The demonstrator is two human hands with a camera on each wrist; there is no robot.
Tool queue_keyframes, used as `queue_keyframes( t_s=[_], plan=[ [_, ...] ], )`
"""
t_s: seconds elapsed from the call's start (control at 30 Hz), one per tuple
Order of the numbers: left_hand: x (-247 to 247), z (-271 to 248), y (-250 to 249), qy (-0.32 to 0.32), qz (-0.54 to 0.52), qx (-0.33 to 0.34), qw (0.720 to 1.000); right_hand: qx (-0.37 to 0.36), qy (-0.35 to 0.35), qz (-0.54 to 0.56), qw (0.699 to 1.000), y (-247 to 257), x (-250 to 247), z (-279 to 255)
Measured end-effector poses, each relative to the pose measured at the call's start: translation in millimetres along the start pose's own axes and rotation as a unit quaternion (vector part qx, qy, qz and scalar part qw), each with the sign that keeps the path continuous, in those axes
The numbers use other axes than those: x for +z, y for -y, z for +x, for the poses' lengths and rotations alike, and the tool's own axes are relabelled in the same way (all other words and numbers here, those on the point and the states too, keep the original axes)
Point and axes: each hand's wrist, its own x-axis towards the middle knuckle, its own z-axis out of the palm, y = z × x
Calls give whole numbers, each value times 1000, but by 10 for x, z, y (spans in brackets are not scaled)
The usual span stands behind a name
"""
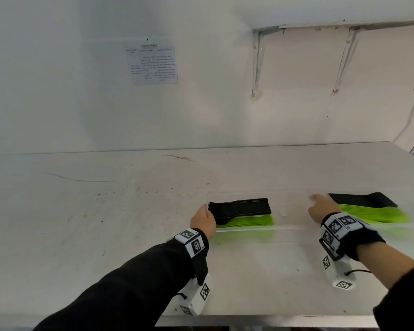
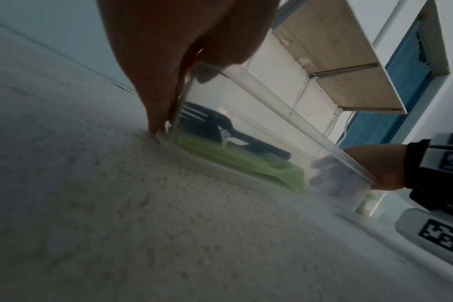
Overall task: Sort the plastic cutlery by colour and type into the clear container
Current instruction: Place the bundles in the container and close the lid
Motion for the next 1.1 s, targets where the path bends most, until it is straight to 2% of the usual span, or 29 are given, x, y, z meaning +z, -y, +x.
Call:
queue_keyframes(
  t_s=[0.2,0.37,0.5,0.6,0.8,0.93,1.1],
  plan=[
    [-281,125,65,-32,25,-2,999,-23,35,-29,999,321,41,-89],
    [-644,374,303,-32,51,-20,998,-61,50,-53,995,710,261,-162],
    [-796,448,460,-30,51,-27,998,-65,39,-38,996,966,322,-250],
    [-1015,543,479,-57,45,-18,997,-75,22,1,997,1232,254,-307],
    [-1926,664,692,-134,71,-8,988,-102,21,69,992,2047,466,-555],
    [-2597,735,1178,-163,83,-45,982,-116,62,100,986,2627,913,-846],
    [-3219,885,1892,-160,32,-99,982,-123,135,121,976,3144,1428,-1120]
  ],
)
